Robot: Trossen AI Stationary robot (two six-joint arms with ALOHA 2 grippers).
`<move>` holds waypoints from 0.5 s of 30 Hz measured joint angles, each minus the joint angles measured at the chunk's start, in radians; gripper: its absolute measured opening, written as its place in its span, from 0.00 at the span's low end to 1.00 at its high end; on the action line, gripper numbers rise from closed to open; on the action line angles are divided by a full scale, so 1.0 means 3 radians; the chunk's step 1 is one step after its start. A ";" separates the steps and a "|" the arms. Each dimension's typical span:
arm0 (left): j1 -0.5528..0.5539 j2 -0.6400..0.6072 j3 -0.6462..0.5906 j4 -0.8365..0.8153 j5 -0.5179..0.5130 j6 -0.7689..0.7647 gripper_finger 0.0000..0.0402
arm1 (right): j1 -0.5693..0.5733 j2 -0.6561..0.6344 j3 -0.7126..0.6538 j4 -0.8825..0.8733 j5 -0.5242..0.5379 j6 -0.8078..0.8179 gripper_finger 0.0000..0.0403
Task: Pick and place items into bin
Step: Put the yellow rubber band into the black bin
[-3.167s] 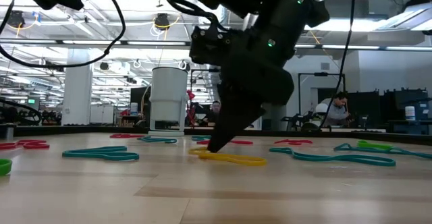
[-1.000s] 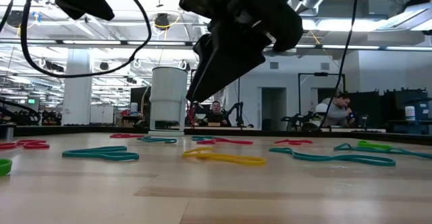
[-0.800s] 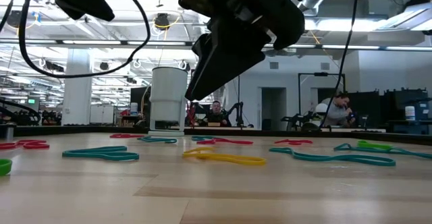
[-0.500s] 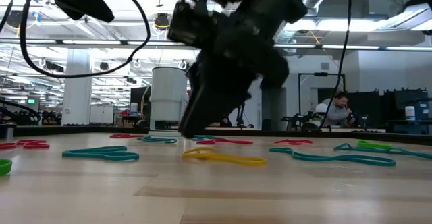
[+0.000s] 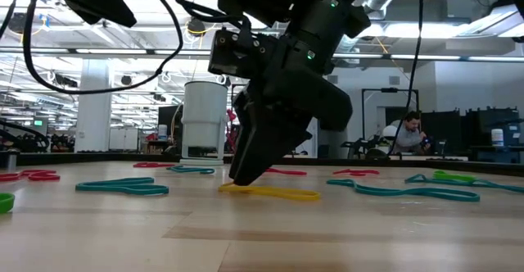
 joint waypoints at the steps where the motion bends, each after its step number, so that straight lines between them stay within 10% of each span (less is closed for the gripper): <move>1: 0.0000 0.0000 0.0000 0.0001 0.0003 0.0000 0.09 | 0.0000 0.0053 0.0004 0.0009 -0.0004 0.0000 0.37; 15: 0.0000 0.0000 0.0000 0.0003 0.0002 0.0001 0.09 | -0.0006 0.0113 -0.0009 0.0049 -0.0261 -0.0042 0.04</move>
